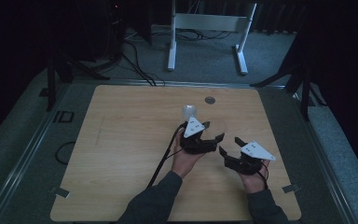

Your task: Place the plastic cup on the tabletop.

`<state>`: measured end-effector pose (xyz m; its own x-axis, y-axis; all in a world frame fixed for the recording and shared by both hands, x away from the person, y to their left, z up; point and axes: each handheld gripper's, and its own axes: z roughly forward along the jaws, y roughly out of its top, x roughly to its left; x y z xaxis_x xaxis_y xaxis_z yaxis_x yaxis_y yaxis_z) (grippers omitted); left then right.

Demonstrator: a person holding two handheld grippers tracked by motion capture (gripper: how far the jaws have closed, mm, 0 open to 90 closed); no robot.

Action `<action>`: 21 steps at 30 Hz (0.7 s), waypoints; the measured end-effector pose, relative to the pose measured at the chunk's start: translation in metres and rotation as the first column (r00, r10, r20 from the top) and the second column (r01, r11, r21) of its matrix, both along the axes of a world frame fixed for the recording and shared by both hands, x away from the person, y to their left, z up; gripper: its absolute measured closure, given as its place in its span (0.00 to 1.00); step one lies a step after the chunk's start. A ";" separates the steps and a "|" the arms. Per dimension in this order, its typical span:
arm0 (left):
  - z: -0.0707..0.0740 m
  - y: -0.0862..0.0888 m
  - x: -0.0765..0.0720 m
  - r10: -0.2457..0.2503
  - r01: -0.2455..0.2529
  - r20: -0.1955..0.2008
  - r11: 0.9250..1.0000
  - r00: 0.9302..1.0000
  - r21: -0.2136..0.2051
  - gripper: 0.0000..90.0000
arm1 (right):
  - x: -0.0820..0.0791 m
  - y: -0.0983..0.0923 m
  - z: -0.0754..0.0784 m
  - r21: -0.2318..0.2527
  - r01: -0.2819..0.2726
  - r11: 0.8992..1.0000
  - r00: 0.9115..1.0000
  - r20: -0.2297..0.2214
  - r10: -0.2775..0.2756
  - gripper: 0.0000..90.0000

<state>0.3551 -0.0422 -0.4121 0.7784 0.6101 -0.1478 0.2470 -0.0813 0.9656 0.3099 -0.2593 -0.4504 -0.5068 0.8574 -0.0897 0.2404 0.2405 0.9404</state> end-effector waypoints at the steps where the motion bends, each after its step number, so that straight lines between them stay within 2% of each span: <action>1: 0.000 0.000 0.000 0.000 0.000 0.000 1.000 1.000 0.000 0.33 | 0.000 0.000 0.000 0.002 0.002 1.000 1.000 0.000 -0.002 0.30; 10: -0.002 0.003 -0.003 -0.001 0.001 0.012 1.000 1.000 0.019 0.33 | 0.001 -0.004 0.000 0.006 0.013 1.000 1.000 0.003 -0.013 0.30; 21: -0.005 0.010 -0.005 0.000 0.000 0.013 1.000 1.000 0.012 0.33 | 0.002 -0.006 0.000 0.009 0.019 1.000 1.000 0.001 -0.019 0.30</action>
